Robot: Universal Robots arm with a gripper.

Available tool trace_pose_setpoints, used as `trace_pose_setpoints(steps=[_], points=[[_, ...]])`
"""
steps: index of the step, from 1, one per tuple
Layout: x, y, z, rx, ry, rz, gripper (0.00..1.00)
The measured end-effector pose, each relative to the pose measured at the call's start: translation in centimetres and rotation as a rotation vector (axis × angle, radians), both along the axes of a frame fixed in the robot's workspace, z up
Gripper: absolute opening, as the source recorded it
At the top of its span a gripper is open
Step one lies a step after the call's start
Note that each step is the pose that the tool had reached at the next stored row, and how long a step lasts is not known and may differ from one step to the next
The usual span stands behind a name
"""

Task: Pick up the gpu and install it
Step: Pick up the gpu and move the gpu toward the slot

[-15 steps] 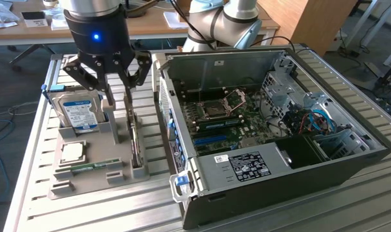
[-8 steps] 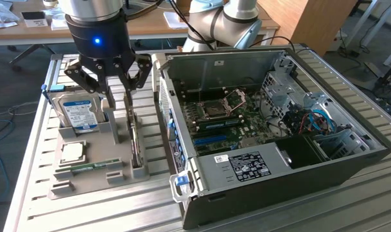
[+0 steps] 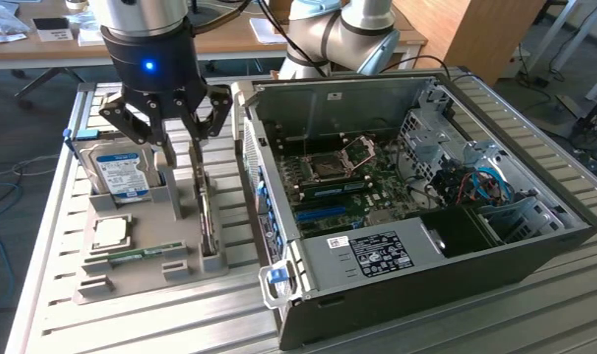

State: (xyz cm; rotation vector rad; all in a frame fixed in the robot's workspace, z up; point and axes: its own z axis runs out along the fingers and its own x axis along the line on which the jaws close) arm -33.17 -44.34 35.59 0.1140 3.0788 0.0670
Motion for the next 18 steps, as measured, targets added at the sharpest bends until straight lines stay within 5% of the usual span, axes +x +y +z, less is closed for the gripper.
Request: trace_pose_setpoints(steps=[7, 18], points=[[0.0, 0.00, -1.20, -0.0001, 0.0000, 0.000, 0.42], [0.0, 0.00, -1.62, 0.0006, 0.0000, 0.000, 0.42]])
